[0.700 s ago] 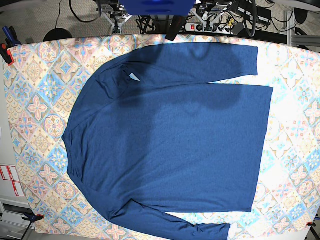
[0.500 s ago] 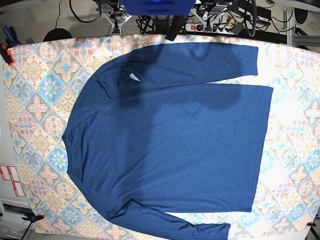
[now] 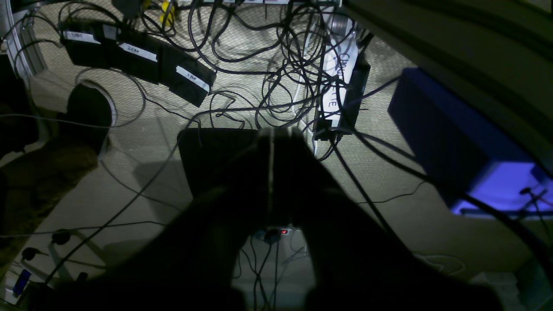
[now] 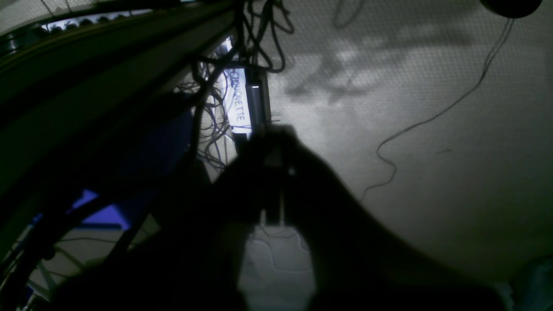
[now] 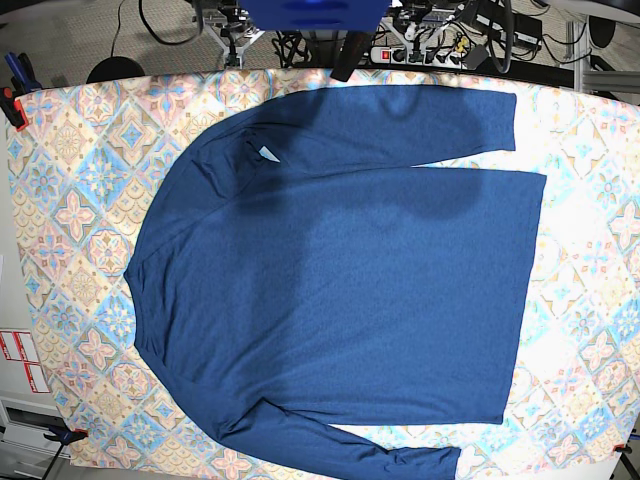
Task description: Fold the T-shirt properly
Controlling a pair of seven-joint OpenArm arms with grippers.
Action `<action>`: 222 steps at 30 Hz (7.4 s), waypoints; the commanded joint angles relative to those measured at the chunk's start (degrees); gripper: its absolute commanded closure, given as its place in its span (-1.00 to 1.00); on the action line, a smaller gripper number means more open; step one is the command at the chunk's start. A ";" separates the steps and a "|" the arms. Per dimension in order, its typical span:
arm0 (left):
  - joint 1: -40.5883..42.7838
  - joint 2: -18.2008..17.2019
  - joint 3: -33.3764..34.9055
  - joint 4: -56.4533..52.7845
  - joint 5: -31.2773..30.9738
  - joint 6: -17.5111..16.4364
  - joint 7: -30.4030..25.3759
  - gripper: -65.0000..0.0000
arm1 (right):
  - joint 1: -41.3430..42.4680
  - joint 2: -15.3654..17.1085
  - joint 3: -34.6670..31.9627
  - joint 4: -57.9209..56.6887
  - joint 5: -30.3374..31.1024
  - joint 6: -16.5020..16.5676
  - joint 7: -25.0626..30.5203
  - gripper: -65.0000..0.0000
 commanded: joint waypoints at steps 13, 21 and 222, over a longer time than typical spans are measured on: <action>9.26 -1.59 0.30 11.67 0.56 0.19 -0.06 1.00 | -4.71 2.66 -0.12 0.41 0.05 -0.01 0.37 1.00; 13.39 -3.17 0.30 12.11 0.03 0.19 -0.06 1.00 | -13.15 5.29 -0.12 9.20 0.05 -0.01 0.37 1.00; 5.92 -15.92 -29.51 73.29 -43.75 -18.10 35.99 1.00 | 5.49 14.96 7.97 74.79 19.31 0.25 -48.60 0.99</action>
